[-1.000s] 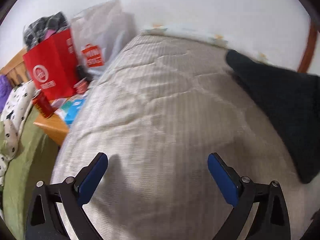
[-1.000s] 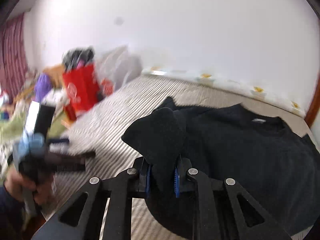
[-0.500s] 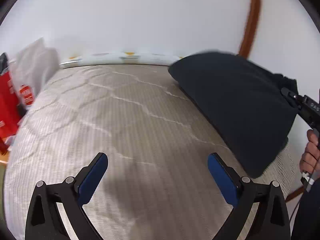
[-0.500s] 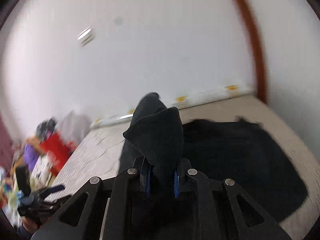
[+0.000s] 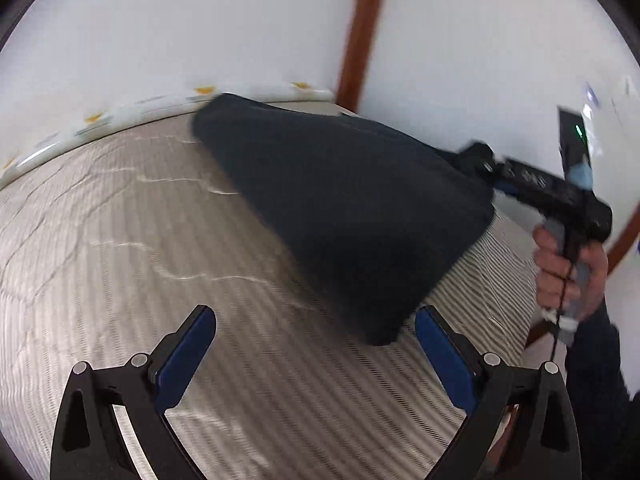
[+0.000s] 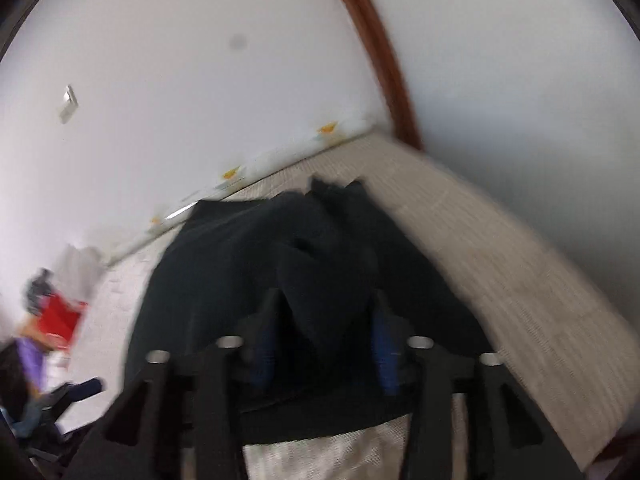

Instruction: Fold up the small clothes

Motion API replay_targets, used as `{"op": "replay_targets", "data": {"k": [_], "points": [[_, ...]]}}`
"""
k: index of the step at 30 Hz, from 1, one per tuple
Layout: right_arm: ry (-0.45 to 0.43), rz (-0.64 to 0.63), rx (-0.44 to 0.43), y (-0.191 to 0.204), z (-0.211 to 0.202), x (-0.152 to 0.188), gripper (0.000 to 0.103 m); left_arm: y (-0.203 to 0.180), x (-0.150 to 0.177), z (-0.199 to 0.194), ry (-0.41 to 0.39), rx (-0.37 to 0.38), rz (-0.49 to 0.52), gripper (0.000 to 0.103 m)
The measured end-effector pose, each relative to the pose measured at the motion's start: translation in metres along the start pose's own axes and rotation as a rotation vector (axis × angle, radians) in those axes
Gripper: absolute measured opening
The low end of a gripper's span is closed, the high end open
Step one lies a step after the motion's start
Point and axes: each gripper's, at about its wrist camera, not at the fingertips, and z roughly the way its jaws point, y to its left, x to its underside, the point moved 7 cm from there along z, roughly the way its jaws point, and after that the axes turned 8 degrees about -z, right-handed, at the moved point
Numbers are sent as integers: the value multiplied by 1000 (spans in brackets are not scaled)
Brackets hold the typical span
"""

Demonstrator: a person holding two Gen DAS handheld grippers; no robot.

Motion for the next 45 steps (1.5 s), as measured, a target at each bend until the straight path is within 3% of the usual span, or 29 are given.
{"op": "replay_targets", "data": {"k": [4, 7, 9, 10, 11, 15, 23, 32, 35, 40, 42, 43, 45], "points": [[61, -26, -31, -5, 15, 6, 57, -19, 5, 13, 8, -11, 50, 98], [79, -42, -23, -5, 25, 10, 54, -26, 5, 28, 23, -23, 33, 77], [117, -52, -27, -2, 34, 16, 35, -26, 3, 33, 31, -13, 4, 48], [113, -46, -19, -2, 36, 16, 31, -25, 3, 32, 30, 11, -12, 44], [108, -35, -20, -2, 36, 16, 27, -22, 1, 31, 13, 19, -34, 33], [113, -50, -42, 10, 40, 13, 21, -11, 3, 15, -30, 38, -71, 22], [142, -88, -118, 72, 58, 13, 19, 48, 6, -15, -106, -26, -180, 18], [175, -183, -264, 204, 92, 16, 19, 152, 48, -71, -152, -156, -310, 18], [160, -224, -320, 238, 91, 21, 19, 173, 64, -83, -146, -159, -341, 18], [149, -223, -323, 231, 77, 27, 24, 183, 66, -73, -138, -141, -327, 21], [146, -212, -321, 221, 66, 27, 30, 183, 67, -71, -131, -153, -312, 26], [148, -201, -318, 220, 65, 26, 38, 185, 67, -70, -129, -152, -308, 26], [142, -180, -331, 216, 62, 23, 45, 187, 68, -67, -118, -141, -304, 38]]}}
